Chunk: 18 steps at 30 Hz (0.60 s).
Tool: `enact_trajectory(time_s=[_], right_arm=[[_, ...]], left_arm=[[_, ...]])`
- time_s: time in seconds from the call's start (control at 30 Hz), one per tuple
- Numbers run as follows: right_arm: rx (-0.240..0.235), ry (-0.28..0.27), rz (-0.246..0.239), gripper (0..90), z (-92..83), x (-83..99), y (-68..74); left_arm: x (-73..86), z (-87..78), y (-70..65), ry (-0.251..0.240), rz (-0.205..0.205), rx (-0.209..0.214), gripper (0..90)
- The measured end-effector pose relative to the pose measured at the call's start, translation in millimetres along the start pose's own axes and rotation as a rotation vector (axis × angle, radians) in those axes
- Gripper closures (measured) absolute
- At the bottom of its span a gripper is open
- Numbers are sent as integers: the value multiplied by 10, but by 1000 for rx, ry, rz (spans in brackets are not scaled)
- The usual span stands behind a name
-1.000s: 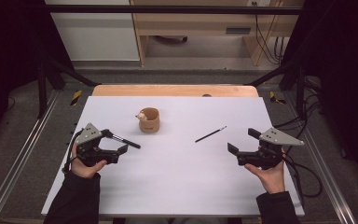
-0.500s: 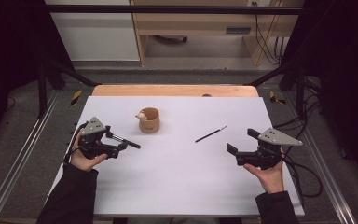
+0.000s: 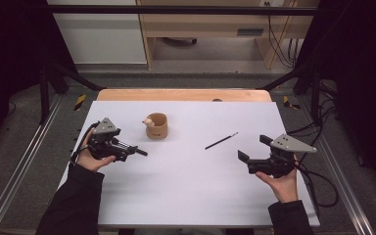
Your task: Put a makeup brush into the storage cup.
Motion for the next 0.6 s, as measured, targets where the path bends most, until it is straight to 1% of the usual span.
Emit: enact_trajectory(time_s=[0.03, 0.13, 0.27, 0.3, 0.47, 0.5, 0.57, 0.6], right_arm=[[0, -1, -3, 40, -3, 0, -5], [0, -2, -2, 39, -7, -2, -4], [-1, -5, 3, 39, -7, -6, -1], [-2, -4, 0, 38, -6, -3, -2], [-2, 1, 0, 38, 6, 4, 3], [-2, 1, 1, 37, 12, 4, 7], [-2, 2, 0, 38, 13, 5, 8], [-1, 4, 0, 38, 14, 8, 6]], left_arm=[[12, 27, 23, 12, 4, -2, 54], [24, 53, 46, 20, 7, -6, 54], [63, 115, 91, 45, 15, -14, 55], [74, 137, 95, 50, 12, -14, 55], [125, 255, 139, 93, 26, -32, 58], [147, 311, 147, 111, 33, -37, 58], [160, 340, 152, 120, 37, -39, 58], [191, 396, 169, 143, 45, -44, 58]])
Point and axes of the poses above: each handheld gripper's, and its own axes: z roughly forward along the jaws, x roughly out of its underside, y roughly to its left, the point moved 8 cm from there along z, roughly forward along the jaws, and after that the axes turned 10 degrees about -z, right-handed, at the moved point
